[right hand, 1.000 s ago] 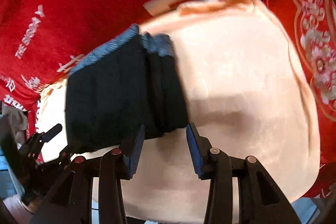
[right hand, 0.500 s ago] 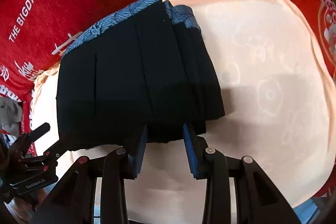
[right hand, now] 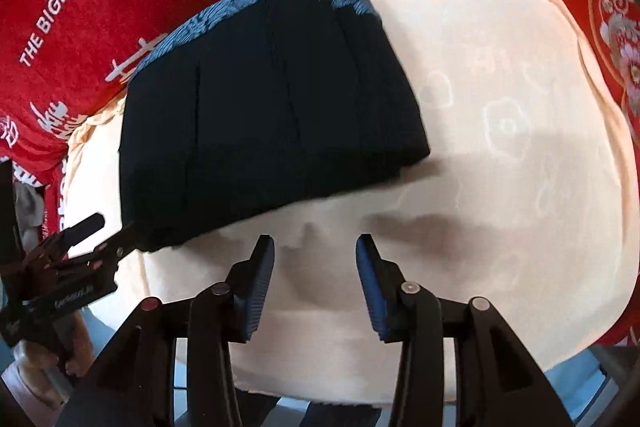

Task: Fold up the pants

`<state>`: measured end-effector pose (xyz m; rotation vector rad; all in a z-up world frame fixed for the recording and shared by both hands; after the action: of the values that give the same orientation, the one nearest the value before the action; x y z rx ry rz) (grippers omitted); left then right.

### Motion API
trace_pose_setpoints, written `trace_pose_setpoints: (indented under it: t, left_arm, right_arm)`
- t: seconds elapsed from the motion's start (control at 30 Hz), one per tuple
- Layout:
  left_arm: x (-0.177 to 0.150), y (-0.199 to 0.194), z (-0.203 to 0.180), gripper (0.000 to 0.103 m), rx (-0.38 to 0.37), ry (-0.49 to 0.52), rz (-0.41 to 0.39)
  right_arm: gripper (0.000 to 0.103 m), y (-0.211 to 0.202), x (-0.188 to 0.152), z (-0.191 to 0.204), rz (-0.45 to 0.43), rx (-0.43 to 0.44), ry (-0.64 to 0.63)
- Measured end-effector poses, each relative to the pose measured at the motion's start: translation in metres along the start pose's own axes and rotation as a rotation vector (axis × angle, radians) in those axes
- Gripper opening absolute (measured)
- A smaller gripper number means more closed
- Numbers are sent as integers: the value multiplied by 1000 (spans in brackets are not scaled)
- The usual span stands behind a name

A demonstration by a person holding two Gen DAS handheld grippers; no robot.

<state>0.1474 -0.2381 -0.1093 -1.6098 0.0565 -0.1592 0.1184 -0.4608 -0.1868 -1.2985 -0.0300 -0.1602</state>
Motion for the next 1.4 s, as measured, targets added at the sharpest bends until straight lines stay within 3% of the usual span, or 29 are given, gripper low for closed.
trace_pose_setpoints:
  t: [0.57,0.77,0.97,1.17,1.4]
  left_arm:
    - [5,-5,21,102,-58,-23,12]
    - [6,-4,24,102,-68,-32,21]
    - [12,2,25,102,-98,-32,56]
    - [19,6,22,102,-78,-35,53]
    - [27,15,18,102,-107,-81,79]
  right_arm:
    - [75,-1,-7,31,-5,37,5]
    - [88,-7,0,35,-63,51,-23]
    - [89,-19,10,19,-88,56,-33]
    - [89,-22,14,-13,-78,66,38]
    - [89,-17,13,-36,-59,100,90]
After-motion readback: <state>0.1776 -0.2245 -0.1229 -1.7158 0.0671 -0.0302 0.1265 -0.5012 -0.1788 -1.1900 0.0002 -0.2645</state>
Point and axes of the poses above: each gripper's, at about its wrist camera, not at the fingertips, and y roughly the way its jaws point, z to its left, x to its top, the point moved 4 cm from there along y, roughly the way its jaws point, and after that the axes turned 8 degrees about -y, right-handed, at the moved point
